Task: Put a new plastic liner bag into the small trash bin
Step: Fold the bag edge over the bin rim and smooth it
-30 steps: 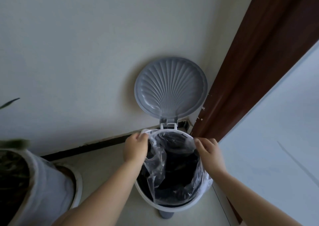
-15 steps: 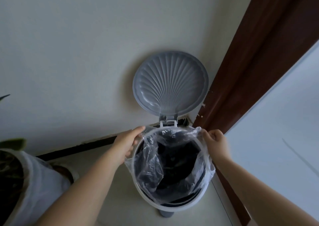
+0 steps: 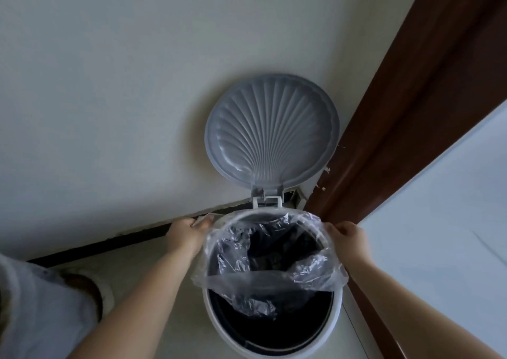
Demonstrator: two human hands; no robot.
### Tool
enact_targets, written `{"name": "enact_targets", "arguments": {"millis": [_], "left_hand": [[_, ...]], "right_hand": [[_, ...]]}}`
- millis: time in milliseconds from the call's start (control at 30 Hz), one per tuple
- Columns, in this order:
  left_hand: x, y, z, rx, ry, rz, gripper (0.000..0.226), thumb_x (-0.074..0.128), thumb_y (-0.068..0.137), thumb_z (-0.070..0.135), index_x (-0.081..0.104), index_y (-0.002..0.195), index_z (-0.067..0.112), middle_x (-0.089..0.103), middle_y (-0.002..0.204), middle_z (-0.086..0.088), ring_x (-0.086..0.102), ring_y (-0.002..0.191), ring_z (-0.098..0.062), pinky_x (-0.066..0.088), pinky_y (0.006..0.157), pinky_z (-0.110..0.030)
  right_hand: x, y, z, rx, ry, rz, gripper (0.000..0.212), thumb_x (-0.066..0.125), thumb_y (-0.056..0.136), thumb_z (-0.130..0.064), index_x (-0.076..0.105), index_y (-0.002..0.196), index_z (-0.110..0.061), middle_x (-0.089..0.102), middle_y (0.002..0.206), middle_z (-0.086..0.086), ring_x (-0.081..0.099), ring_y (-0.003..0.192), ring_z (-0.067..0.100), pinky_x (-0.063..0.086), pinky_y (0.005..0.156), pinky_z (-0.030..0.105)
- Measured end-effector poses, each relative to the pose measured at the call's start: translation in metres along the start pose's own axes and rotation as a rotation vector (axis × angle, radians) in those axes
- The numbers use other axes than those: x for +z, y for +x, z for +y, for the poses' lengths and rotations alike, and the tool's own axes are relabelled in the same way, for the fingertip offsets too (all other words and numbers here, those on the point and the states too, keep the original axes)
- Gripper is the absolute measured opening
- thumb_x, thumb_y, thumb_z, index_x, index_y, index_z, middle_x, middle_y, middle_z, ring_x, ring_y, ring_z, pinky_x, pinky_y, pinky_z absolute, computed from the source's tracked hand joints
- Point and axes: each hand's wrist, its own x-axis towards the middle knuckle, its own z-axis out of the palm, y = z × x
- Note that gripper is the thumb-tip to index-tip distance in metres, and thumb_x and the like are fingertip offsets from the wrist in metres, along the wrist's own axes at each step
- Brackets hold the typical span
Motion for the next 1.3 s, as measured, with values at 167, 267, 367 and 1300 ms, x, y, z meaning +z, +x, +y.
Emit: {"name": "enact_targets", "arguments": {"millis": [167, 267, 367, 1300], "left_hand": [[-0.003, -0.004, -0.008, -0.079, 0.214, -0.166, 0.041, 0.058, 0.086, 0.046, 0.068, 0.097, 0.008, 0.064, 0.071, -0.004, 0.057, 0.062, -0.019, 0.040, 0.055, -0.027], [-0.011, -0.011, -0.009, -0.155, 0.036, -0.265, 0.039, 0.063, 0.083, 0.042, 0.063, 0.110, 0.014, 0.065, 0.088, -0.004, 0.059, 0.074, -0.019, 0.042, 0.058, -0.028], [-0.028, -0.021, 0.000, -0.114, -0.253, -0.258, 0.022, 0.063, 0.082, 0.041, 0.069, 0.080, 0.021, 0.064, 0.080, -0.003, 0.057, 0.069, -0.018, 0.042, 0.058, -0.029], [-0.025, -0.138, -0.040, 1.284, 0.465, -0.305, 0.013, 0.062, 0.086, 0.020, 0.066, 0.097, 0.026, 0.064, 0.100, 0.010, 0.058, 0.089, -0.010, 0.050, 0.069, -0.029]], "right_hand": [[-0.007, -0.011, 0.011, -0.042, -0.047, -0.091, 0.024, 0.067, 0.082, -0.025, 0.065, 0.058, -0.030, 0.068, 0.066, -0.003, 0.063, 0.064, 0.017, 0.049, 0.060, 0.031], [-0.016, -0.018, 0.006, -0.068, -0.003, -0.141, 0.024, 0.068, 0.082, -0.023, 0.068, 0.063, -0.037, 0.071, 0.076, -0.007, 0.065, 0.073, 0.015, 0.049, 0.068, 0.032], [-0.029, -0.025, -0.005, -0.138, 0.029, -0.092, 0.013, 0.067, 0.085, -0.020, 0.069, 0.097, -0.026, 0.070, 0.093, -0.001, 0.063, 0.082, 0.017, 0.042, 0.073, 0.029], [-0.044, -0.122, 0.027, -1.335, -0.527, -0.036, 0.033, 0.056, 0.092, -0.010, 0.061, 0.123, -0.020, 0.053, 0.104, 0.002, 0.054, 0.088, 0.021, 0.044, 0.073, 0.031]]}}
